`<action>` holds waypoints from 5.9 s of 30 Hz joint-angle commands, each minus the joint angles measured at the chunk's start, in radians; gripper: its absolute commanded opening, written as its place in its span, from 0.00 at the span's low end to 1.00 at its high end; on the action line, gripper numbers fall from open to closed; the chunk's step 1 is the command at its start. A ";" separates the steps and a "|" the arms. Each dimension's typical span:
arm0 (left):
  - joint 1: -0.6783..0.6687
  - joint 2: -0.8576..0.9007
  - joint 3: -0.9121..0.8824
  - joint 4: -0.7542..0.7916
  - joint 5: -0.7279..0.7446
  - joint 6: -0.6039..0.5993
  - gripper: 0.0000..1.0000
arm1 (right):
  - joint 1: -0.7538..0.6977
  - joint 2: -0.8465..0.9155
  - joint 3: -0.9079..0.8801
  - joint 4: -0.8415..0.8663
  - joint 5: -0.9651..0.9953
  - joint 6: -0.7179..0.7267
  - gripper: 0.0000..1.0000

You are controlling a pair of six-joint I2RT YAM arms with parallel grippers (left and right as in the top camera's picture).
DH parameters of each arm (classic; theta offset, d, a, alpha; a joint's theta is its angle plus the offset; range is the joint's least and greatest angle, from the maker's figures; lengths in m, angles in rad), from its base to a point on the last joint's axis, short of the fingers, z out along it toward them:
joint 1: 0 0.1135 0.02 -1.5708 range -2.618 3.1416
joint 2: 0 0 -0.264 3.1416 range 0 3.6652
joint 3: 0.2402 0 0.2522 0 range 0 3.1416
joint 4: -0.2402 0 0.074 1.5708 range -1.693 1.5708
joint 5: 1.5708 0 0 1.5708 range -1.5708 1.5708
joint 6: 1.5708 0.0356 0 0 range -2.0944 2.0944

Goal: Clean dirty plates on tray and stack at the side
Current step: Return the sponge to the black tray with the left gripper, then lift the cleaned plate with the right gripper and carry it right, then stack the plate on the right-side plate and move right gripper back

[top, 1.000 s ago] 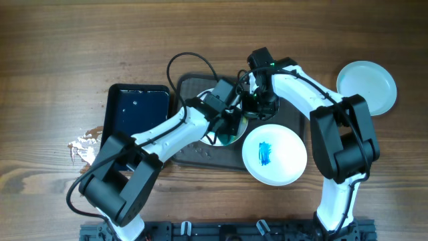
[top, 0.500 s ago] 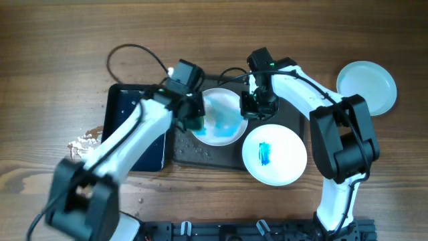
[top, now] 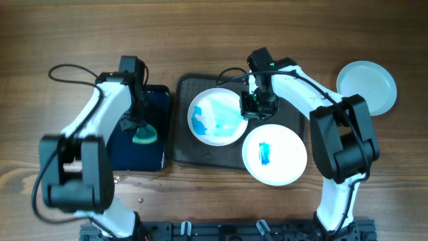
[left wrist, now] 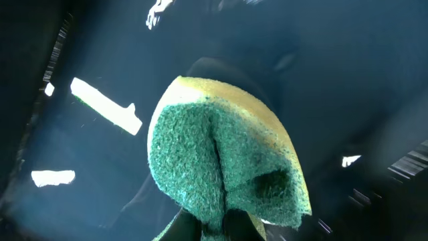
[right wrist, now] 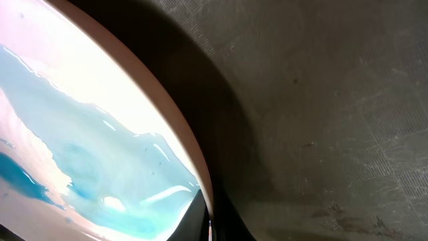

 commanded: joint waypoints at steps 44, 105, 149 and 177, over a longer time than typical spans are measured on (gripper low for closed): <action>0.507 -0.587 0.009 -0.170 -0.031 -0.061 1.00 | 0.200 -0.301 0.138 -0.129 0.150 -0.106 0.05; 0.665 -0.517 0.009 -0.180 0.062 -0.094 1.00 | 0.787 0.170 0.869 -0.077 1.122 -0.529 0.04; 0.294 -0.288 -0.034 -0.050 0.066 -0.097 1.00 | -1.009 0.026 0.315 -0.395 0.305 0.073 0.04; 0.244 -0.289 -0.033 -0.008 0.089 0.163 1.00 | -0.469 -0.223 0.500 -0.232 0.035 -0.473 0.61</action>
